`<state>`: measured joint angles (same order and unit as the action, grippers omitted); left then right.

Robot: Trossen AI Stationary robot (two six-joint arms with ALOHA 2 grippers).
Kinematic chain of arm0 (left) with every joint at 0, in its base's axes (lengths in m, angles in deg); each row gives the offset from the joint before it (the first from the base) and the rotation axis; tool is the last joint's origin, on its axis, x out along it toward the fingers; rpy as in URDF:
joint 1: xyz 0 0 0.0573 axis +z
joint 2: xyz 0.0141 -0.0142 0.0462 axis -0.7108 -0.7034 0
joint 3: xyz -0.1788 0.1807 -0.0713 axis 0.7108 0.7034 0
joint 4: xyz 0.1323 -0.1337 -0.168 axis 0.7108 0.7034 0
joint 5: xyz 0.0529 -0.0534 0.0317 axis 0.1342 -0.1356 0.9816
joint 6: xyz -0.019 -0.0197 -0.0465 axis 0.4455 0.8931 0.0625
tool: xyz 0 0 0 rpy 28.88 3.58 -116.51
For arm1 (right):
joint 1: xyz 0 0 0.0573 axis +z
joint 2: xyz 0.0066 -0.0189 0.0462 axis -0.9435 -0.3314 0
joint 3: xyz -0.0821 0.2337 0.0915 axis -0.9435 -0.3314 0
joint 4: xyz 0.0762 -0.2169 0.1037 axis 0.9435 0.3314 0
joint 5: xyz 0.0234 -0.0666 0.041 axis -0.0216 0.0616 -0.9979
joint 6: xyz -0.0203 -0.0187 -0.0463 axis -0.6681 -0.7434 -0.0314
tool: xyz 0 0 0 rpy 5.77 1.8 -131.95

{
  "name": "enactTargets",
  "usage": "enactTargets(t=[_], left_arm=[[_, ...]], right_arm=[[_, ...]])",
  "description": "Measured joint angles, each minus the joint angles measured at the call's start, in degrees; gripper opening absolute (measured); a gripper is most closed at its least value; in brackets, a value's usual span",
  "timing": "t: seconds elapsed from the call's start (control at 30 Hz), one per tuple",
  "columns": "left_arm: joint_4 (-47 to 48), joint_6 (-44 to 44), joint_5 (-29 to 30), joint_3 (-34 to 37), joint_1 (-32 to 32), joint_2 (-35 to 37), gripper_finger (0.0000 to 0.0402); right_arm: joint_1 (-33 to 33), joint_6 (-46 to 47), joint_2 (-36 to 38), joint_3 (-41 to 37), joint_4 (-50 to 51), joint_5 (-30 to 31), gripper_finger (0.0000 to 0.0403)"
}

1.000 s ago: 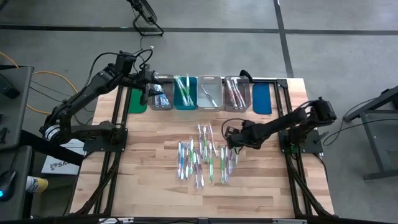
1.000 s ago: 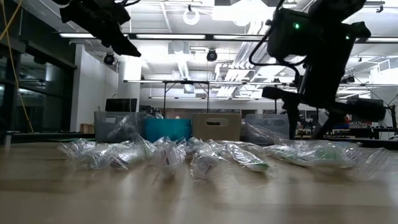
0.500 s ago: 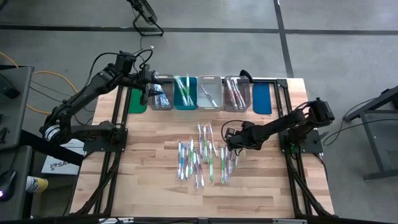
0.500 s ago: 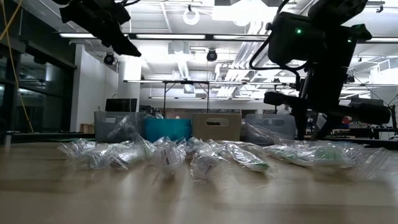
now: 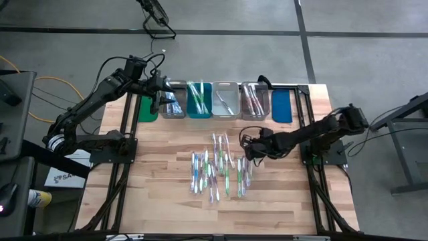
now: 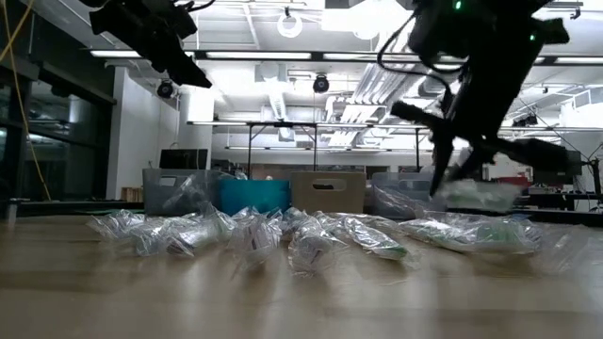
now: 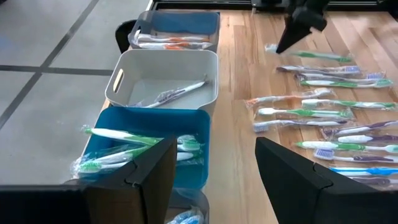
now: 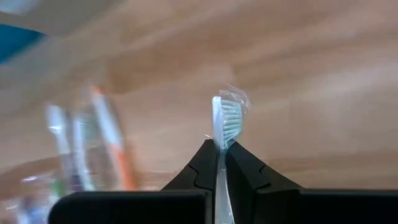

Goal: Pick & Place Toothbrushes
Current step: Put the green toothbrush into the blue bin

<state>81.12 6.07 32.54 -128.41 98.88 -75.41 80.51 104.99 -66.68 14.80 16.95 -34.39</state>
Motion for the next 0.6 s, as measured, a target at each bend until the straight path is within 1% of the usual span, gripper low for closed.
enactTargets(t=[0.1, 0.17, 0.3, 0.37, 0.47, 0.53, 0.6], left_arm=[[0.0, 0.1, 0.1, 0.0, 0.0, -0.2, 0.0214], [-0.4, 0.5, 0.0, 0.0, -0.1, -0.5, 0.0214], [-1.3, 0.7, -0.2, 0.0, -2.0, -1.8, 0.0214], [-1.9, 1.3, -0.3, 0.0, -3.4, -2.8, 0.0214], [-5.8, 4.7, -0.6, 0.0, -6.3, -4.6, 0.0214], [-9.9, 8.2, -1.4, 0.0, -8.7, -6.2, 0.0214], [-14.9, 12.5, -1.8, 0.0, -11.0, -7.4, 0.0214]], right_arm=[[-0.2, -4.9, 4.2, 0.0, -0.2, 3.6, 0.0008], [-0.4, -9.9, 7.0, 0.0, -0.9, 5.5, 0.0008], [-2.1, -24.1, 12.8, 0.0, -5.7, 8.2, 0.0007], [-3.7, -32.3, 15.1, 0.1, -9.3, 8.4, 0.0007], [-6.7, -45.9, 17.9, 0.1, -16.8, 8.0, 0.0006], [-9.0, -54.2, 18.9, 0.1, -22.3, 6.7, 0.0006], [-12.1, -61.0, 19.9, 0.1, -27.7, 4.0, 0.0006]])
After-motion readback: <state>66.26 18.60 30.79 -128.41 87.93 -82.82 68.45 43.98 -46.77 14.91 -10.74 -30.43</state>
